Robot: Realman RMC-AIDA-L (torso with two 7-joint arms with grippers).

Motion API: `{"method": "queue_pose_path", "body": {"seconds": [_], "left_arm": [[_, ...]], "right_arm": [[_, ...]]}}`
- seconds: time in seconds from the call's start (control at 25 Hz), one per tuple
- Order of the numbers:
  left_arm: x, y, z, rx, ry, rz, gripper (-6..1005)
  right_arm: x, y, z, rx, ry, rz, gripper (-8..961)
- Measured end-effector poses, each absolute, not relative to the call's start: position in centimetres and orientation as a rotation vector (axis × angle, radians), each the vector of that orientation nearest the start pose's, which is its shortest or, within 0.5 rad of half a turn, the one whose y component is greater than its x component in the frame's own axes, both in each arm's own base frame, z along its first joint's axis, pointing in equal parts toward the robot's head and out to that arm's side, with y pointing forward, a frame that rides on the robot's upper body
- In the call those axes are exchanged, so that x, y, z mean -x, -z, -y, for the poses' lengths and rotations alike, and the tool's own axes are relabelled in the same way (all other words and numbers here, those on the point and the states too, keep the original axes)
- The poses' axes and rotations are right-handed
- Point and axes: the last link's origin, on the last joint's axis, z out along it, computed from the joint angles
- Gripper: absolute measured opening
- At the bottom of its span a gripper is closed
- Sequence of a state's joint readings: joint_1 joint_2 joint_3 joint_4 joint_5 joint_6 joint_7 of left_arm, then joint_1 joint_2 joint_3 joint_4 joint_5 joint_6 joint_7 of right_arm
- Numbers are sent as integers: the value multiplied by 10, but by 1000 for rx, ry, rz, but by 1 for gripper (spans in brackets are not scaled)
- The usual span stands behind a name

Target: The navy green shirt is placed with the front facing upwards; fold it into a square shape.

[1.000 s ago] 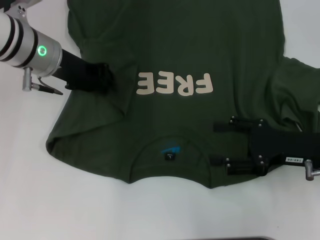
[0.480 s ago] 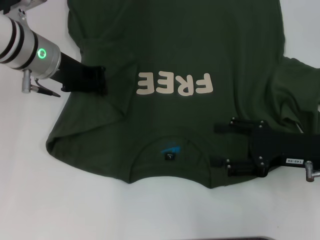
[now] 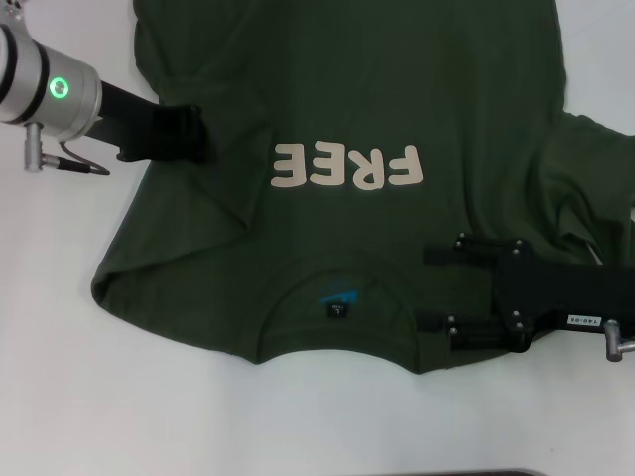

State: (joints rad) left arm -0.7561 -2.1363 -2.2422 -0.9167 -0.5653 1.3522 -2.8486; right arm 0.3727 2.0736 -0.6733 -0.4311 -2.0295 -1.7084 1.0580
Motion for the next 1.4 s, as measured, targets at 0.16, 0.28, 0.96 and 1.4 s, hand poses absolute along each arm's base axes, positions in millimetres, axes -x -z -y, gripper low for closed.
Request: {"method": "queue_pose_path", "body": {"seconds": [0.16,0.28,0.96,1.4], "left_arm": [[221,16,-393,2116,78,1837,62],[223,22,-391,2117,60,1849,171],[226,25,-391,2100,27,1847,712],[223,36,-391,2111,14,1860,771]], "right_arm": [[-302,34,-240,2814,-866,-606,872],[-301,34,-241,2815,-866,-602,872],[-302,35,-240,2814,-864,-609,872],[-302,35,-239,2814,-867,-612,872]]}}
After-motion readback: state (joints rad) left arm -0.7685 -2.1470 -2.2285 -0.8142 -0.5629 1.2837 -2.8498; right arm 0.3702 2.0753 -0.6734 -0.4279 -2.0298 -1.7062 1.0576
